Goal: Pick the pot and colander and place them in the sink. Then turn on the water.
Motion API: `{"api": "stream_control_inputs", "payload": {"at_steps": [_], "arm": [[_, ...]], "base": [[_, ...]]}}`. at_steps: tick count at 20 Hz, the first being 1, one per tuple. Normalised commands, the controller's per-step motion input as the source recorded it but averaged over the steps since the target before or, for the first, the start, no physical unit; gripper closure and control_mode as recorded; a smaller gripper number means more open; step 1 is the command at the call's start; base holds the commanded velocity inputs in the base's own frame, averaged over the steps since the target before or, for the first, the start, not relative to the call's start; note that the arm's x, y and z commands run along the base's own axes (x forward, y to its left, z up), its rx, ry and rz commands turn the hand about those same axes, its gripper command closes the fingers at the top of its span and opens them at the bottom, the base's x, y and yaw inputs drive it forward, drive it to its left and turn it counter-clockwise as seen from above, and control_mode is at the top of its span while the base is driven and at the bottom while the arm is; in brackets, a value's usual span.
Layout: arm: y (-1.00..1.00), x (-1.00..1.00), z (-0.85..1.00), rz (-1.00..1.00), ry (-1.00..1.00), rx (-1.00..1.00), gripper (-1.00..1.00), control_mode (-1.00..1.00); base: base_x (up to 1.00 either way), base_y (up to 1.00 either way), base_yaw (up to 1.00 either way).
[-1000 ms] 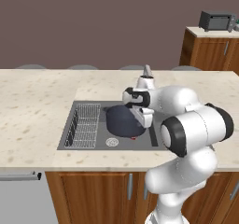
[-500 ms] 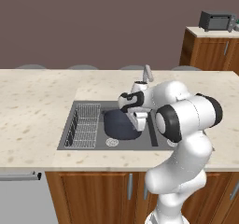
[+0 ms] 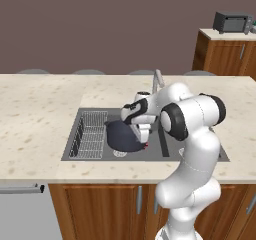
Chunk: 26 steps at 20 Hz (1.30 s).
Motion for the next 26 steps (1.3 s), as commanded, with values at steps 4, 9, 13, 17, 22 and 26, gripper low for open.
{"api": "stream_control_inputs", "payload": {"at_steps": [4,9,13,17,22,26], "arm": [[0.05,0.28,-0.27,0.00,0.00,0.00,1.00,-1.00],[0.00,0.25,-0.23,0.00,0.00,0.00,1.00,-1.00],[0.00,0.15,-0.23,0.00,0.00,0.00,1.00,-1.00],[0.00,0.06,-0.18,-0.03,0.00,-0.01,1.00,-1.00],[0.00,0.04,-0.25,-0.03,0.00,-0.01,1.00,-1.00],[0.00,0.01,-0.29,-0.01,0.00,0.00,1.00,-1.00]], "base": [[0.00,0.00,0.00],[0.00,0.00,0.00],[0.00,0.00,0.00],[0.00,0.00,0.00],[0.00,0.00,0.00],[0.00,0.00,0.00]]}}
